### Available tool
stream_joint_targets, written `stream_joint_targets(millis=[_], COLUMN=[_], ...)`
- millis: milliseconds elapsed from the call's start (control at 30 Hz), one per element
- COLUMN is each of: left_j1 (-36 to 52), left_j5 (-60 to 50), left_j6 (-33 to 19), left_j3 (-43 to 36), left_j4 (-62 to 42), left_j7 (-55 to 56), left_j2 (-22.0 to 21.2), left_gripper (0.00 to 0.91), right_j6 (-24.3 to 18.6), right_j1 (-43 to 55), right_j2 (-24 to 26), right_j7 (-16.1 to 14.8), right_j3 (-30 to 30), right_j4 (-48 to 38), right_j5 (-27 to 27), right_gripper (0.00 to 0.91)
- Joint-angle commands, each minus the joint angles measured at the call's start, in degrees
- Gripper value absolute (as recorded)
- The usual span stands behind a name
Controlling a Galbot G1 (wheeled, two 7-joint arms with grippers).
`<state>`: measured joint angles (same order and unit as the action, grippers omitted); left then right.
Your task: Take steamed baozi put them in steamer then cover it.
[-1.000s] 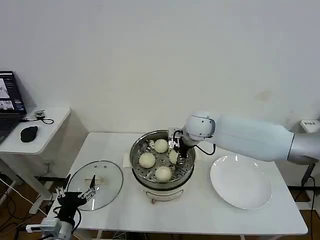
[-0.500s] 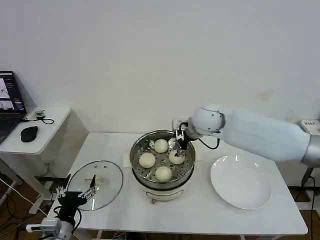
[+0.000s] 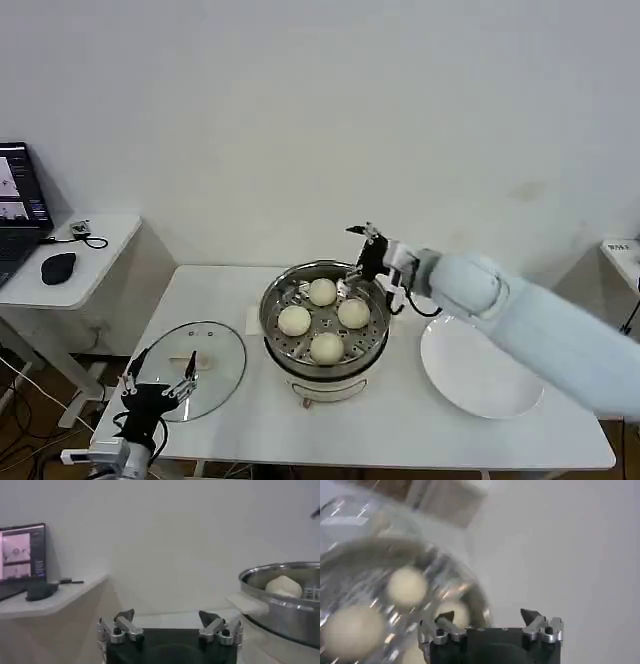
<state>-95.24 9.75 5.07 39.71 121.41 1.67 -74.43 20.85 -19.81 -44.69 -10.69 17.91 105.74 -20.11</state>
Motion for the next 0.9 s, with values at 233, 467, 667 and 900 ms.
stream_joint_targets(millis=[233, 467, 667, 900], left_j1=[-1.16, -5.95, -4.37, 0.5], left_j5=[-30.85, -54.8, -62.84, -67.12], left_j6=[-8.95, -10.9, -12.6, -12.81], left_j3=[0.53, 3.66, 4.44, 0.71], left_j4=[-5.67, -7.66, -10.67, -14.41], left_j7=[2.9, 7.18, 7.82, 6.59], left_j2=[0.87, 1.2, 4.16, 7.72], left_gripper=[0.907, 0.907, 0.907, 0.907], right_j6=[-23.95, -24.87, -24.55, -24.46], right_j1=[-65.25, -73.52, -73.48, -73.84], right_j2=[-27.22, -30.54, -31.71, -33.53], right_j7=[-2.41, -3.93, -3.75, -3.18], right_j3=[-70.15, -72.98, -72.91, -71.47], right_j4=[6.94, 8.82, 9.42, 10.66], right_j5=[7.36, 7.61, 8.1, 8.85], right_gripper=[0.907, 0.907, 0.907, 0.907])
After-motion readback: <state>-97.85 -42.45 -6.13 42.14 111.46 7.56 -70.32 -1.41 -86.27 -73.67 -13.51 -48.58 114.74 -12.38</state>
